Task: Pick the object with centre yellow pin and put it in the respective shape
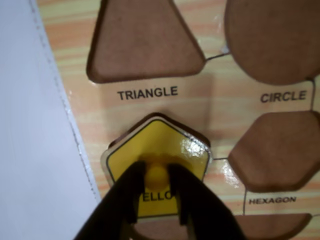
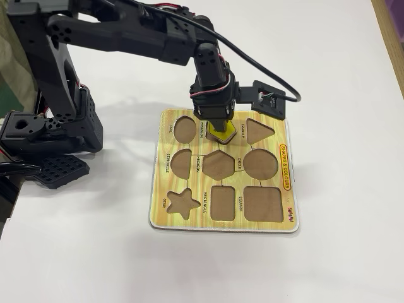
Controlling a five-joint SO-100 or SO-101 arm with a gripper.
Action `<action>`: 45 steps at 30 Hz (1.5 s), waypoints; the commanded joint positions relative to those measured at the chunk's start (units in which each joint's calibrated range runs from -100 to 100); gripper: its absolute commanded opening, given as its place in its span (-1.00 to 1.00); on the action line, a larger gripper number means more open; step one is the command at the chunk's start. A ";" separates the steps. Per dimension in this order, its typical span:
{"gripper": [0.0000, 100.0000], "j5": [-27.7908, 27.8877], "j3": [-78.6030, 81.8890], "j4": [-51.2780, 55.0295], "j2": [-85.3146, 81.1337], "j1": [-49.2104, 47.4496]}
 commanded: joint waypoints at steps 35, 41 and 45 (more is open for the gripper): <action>-0.62 -0.04 -2.07 -0.62 -7.40 0.64; -0.62 -0.41 2.16 -0.62 -14.60 0.64; -0.62 -0.41 9.08 -0.62 -21.71 0.64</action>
